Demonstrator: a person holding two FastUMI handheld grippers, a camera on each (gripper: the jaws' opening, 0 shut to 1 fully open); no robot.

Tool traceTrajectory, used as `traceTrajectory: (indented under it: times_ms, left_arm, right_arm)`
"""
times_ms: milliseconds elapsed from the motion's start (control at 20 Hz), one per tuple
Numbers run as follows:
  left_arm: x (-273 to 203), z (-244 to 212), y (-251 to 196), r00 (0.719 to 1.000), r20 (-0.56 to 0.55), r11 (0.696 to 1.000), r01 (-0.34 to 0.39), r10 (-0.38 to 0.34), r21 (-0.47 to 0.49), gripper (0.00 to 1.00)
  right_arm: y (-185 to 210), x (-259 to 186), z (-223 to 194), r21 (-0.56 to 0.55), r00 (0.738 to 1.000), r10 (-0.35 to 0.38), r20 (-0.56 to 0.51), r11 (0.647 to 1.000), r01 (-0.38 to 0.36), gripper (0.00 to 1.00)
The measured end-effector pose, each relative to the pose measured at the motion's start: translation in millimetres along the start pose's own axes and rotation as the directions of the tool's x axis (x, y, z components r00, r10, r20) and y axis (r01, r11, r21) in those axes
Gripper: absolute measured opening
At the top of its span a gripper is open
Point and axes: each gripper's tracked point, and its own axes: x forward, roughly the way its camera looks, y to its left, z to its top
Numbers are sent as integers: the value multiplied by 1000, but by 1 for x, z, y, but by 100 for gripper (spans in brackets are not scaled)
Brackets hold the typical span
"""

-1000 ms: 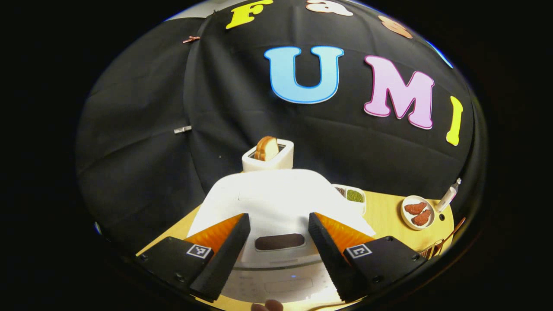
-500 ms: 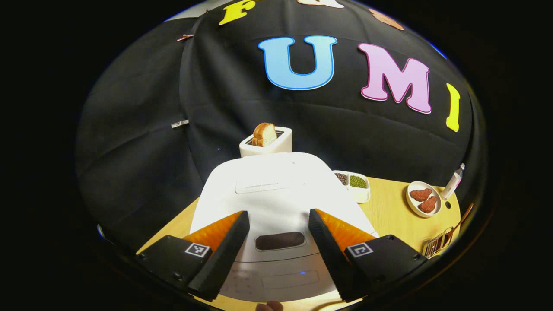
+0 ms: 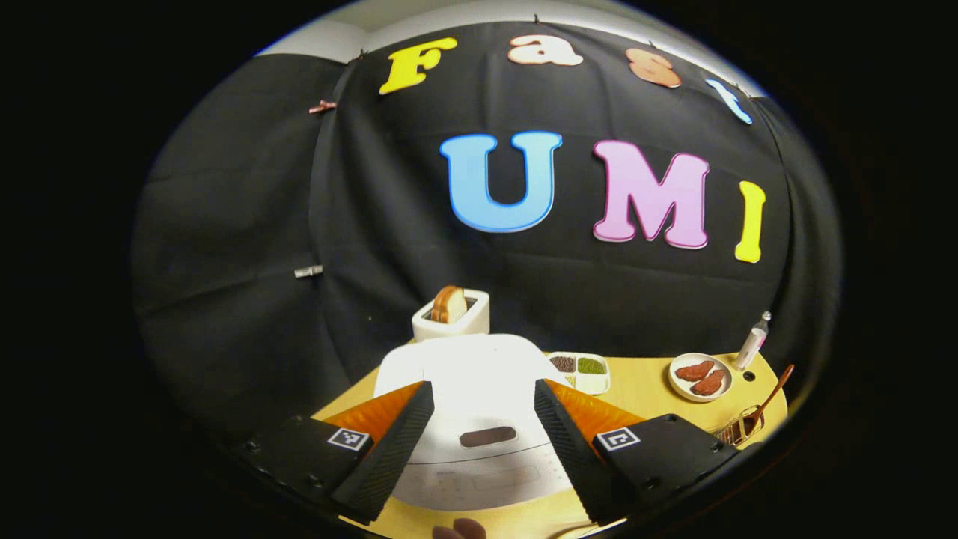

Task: Close the left gripper, press the button to open the rice cooker; take a wooden spoon from the chopstick holder with the right hand, scoop a spoonful of rice and pour it into the rice cooker, then put the wooden spoon back into the chopstick holder.

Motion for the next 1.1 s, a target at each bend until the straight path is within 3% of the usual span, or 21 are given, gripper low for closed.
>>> traceTrajectory:
  times_ms: [200,450,700,1100]
  left_arm:
    - [-57,43,-8,992,113,998,63,-64,11,94]
    - [-124,63,-16,976,179,992,126,-123,-4,94]
    - [-172,58,-19,965,201,984,175,-166,-27,94]
    - [-213,39,-32,944,209,966,256,-254,16,94]
  right_arm:
    - [3,0,6,5,1000,11,10,1000,-11,98]
    - [9,1,16,6,999,21,27,1000,-21,98]
    - [14,1,27,2,999,23,47,1000,-24,98]
    - [20,5,29,13,998,21,54,1000,-22,98]
